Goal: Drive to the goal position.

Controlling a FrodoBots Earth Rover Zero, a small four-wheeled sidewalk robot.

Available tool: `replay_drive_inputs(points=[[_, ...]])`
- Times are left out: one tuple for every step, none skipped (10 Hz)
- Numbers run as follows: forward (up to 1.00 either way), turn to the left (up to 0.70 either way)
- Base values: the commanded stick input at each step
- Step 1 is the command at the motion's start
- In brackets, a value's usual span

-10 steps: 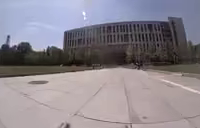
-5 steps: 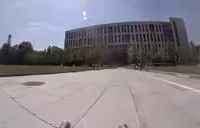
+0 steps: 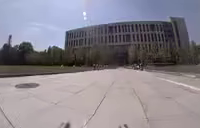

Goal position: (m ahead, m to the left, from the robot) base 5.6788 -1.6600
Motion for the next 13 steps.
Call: replay_drive_inputs(points=[[0.7, 0.0], [0.7, 0.0], [0.7, 0.0], [0.7, 0.0], [0.7, -0.13], [0.7, -0.35], [0.7, -0.35], [0.7, -0.35], [0.7, -0.35], [0.7, 0.0], [0.7, 0.0], [0.7, 0.0], [0.7, 0.0]])
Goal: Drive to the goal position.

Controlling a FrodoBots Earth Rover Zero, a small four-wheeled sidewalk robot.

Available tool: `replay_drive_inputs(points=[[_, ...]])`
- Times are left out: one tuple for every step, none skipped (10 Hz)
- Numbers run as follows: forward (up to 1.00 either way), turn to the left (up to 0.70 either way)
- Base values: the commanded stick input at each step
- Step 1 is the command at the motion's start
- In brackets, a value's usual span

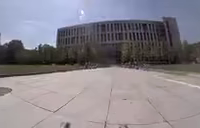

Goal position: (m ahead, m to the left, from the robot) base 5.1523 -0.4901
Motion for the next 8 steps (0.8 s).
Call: replay_drive_inputs(points=[[0.7, 0.0], [0.7, 0.0], [0.7, 0.0], [0.7, 0.0], [0.7, 0.0], [0.7, 0.0], [0.7, 0.0], [0.7, 0.0]])
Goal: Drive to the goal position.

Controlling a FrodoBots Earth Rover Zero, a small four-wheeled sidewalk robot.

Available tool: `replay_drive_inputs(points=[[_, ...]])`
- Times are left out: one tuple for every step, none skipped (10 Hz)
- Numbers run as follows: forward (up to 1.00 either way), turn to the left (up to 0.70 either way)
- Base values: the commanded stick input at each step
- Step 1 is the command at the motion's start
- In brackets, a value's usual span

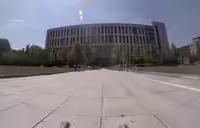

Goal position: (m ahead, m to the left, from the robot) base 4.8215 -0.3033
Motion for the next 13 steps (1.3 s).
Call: replay_drive_inputs(points=[[0.7, 0.0], [0.7, 0.0], [0.7, 0.0], [0.7, 0.0], [0.7, 0.0], [0.7, 0.0], [0.7, 0.0], [0.7, 0.0], [0.7, 0.0], [0.7, 0.0], [0.7, 0.0], [0.7, 0.0], [0.7, 0.0]])
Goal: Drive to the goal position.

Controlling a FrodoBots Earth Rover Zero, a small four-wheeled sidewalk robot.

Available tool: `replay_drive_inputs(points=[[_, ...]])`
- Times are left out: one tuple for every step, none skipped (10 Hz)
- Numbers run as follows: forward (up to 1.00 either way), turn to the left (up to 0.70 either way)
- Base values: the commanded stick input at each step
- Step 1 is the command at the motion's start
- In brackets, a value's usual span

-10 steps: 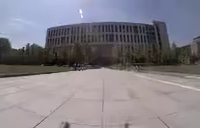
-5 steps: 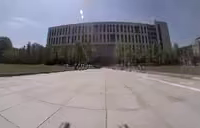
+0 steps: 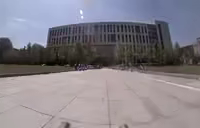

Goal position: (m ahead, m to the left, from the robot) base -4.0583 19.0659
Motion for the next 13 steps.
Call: replay_drive_inputs(points=[[0.7, 0.0], [0.7, 0.0], [0.7, 0.0], [0.7, 0.0], [0.7, 0.0], [0.7, 0.0], [0.7, 0.0], [0.7, 0.0], [0.7, 0.0], [0.7, 0.0], [0.7, 0.0], [0.7, 0.0], [0.7, 0.0]])
